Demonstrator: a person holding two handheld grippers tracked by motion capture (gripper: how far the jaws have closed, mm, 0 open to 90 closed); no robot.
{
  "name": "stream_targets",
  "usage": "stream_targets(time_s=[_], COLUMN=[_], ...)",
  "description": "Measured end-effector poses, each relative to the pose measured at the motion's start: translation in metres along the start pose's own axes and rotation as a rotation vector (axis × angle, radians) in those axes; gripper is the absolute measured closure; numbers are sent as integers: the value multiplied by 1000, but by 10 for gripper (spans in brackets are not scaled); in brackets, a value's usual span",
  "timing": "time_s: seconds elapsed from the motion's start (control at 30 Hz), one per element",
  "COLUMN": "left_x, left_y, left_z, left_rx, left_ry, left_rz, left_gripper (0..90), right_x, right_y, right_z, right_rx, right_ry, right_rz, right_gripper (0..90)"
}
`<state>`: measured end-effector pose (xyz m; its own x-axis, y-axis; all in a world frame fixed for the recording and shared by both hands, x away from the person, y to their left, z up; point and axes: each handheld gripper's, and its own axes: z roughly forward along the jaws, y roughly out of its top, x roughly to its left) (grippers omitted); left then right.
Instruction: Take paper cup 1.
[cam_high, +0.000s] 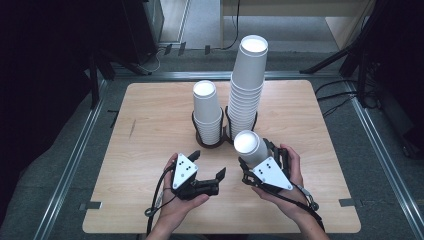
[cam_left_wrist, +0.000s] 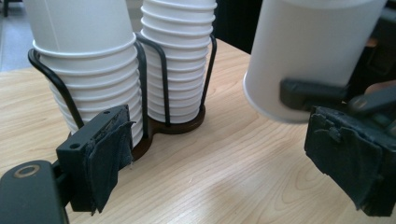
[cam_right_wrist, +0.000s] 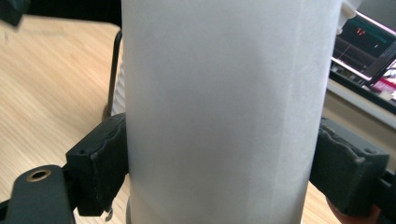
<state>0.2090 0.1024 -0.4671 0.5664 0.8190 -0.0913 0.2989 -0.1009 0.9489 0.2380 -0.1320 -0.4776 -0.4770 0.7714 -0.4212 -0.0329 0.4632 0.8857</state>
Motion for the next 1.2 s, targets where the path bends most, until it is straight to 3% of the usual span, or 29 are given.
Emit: stream_targets(time_s=[0.03,0.07,0.2,0.3,0.57,0.73,1.2], left_x=[0,-1,-1,-1,-6,-6,-11], left_y=[0,1,2,3,4,4,2], left_z=[-1,-1,-2,-2,0,1,5], left_rx=[-3,-4,-10,-8,3,9,37], left_ry=[-4,-6,-25,-47,-91,-131,-178], left_rz=[3,4,-3,-2,12,5,41], left_gripper=[81,81,81,82,82,84,87], right_x=[4,4,11,14,17,19,33], right_y=[-4,-4,-10,-13,-16,-19,-20], right_z=[1,1,4,4,3,2,-1], right_rx=[7,7,16,20,5,-11,-71], right_ry=[-11,-11,-12,-14,-39,-21,8], right_rz=[-47,-47,-125,-137,-233,-266,-412], right_gripper=[138,138,138,138,138,138,139])
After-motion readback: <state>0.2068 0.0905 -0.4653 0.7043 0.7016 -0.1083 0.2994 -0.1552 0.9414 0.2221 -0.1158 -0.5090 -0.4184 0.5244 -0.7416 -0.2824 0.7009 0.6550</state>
